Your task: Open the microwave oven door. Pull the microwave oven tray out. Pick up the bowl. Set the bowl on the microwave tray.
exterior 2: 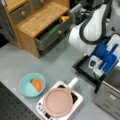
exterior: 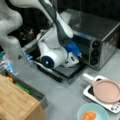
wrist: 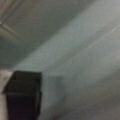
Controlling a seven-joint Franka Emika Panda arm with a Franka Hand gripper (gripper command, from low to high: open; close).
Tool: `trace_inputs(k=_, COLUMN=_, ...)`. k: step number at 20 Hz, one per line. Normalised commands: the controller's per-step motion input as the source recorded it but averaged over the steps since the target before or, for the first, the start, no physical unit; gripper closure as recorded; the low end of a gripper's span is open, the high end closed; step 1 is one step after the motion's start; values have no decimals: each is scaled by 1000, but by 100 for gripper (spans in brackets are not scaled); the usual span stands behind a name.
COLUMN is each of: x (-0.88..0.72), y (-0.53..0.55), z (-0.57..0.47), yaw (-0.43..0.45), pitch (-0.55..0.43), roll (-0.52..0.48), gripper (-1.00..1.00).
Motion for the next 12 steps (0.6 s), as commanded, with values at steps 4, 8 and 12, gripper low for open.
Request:
trace_inputs(k=4, x=125, y=-510, z=117, yaw=132, pitch=48, roll=3, gripper=100)
trace_inputs(k=8, x=158, y=-522, z=155, yaw=156, pitch=60, roll=4, gripper=100)
trace_inputs(k=12, x=181, y=-460, z=177, yaw=171, pitch=66, roll=16, gripper=100)
